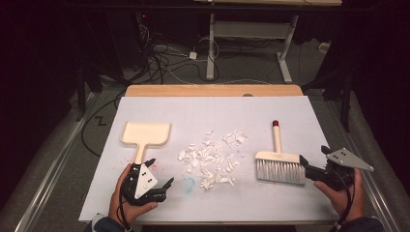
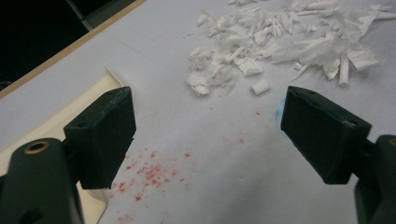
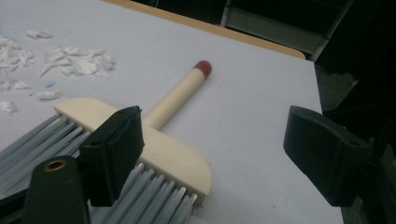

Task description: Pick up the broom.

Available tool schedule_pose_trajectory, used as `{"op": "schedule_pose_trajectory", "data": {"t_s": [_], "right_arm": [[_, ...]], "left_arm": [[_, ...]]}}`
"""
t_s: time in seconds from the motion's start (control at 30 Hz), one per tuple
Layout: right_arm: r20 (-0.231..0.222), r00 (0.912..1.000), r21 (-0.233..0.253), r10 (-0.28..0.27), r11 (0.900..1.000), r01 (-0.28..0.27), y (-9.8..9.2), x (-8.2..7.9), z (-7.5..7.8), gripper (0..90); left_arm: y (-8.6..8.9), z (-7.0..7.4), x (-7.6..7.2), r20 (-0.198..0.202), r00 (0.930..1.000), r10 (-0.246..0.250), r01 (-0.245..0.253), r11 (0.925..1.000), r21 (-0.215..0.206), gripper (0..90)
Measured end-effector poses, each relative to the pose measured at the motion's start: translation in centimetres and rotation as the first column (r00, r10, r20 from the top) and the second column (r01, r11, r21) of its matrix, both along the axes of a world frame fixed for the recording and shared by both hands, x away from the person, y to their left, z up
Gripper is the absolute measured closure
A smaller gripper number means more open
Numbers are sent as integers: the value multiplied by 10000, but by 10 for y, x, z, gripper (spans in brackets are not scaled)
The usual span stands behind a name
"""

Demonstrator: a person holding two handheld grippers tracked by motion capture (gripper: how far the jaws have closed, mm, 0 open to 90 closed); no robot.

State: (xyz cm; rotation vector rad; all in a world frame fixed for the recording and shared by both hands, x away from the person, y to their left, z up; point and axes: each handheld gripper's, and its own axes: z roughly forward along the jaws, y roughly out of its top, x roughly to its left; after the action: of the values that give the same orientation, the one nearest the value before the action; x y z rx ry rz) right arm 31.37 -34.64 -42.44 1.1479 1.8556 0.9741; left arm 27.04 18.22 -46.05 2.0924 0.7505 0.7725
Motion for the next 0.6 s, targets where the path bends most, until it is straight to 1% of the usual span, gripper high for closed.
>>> {"op": "schedule_pose_trajectory", "data": {"t_s": [0.07,0.13,0.2,0.23,0.3,0.33,0.37,0.4,0.43,0.47,0.5,0.57,0.6], "right_arm": [[-96,9999,-51,-52,10000,52,2,8,2,209],[-238,9997,-213,-106,9997,101,3,14,3,224],[-565,9984,-292,-34,9996,18,6,20,5,296],[-565,9984,-292,-34,9996,18,6,20,5,296],[-936,9956,-438,-93,9990,53,9,27,8,304],[-1428,9896,-463,-152,9989,87,11,36,9,321],[-1660,9854,-571,-382,9979,291,12,42,10,318],[-1660,9854,-571,-382,9979,291,12,42,10,318],[-2215,9744,-394,-389,9987,309,12,53,11,316],[-2215,9744,-394,-389,9987,309,12,53,11,316],[-2678,9620,-236,-540,9985,494,13,66,11,313],[-3080,9499,3,-538,9984,567,17,77,10,313],[-3210,9451,137,-612,9975,692,20,82,9,313]], "left_arm": [[0,0,0,-18,10000,-3,3,10000,34,172],[0,-1,1,-28,10000,-2,2,10000,42,172],[0,-1,1,-38,10000,-6,6,10000,53,172],[-1,-1,1,-52,10000,-17,18,10000,81,172],[-1,-1,1,-67,10000,-44,45,9999,132,173],[-2,-2,1,-79,10000,-51,52,9999,143,174],[-2,-2,1,-87,9999,-53,55,9998,166,175],[-2,-2,1,-100,9999,-67,69,9998,197,175],[-3,-2,1,-106,9999,-91,94,9997,229,177],[-3,-2,1,-100,9999,-111,114,9995,283,177],[-4,-2,2,-107,9999,-121,124,9995,303,176],[-4,-3,2,-123,9998,-124,128,9995,301,176],[-4,-3,2,-142,9998,-125,130,9995,302,177]]}}
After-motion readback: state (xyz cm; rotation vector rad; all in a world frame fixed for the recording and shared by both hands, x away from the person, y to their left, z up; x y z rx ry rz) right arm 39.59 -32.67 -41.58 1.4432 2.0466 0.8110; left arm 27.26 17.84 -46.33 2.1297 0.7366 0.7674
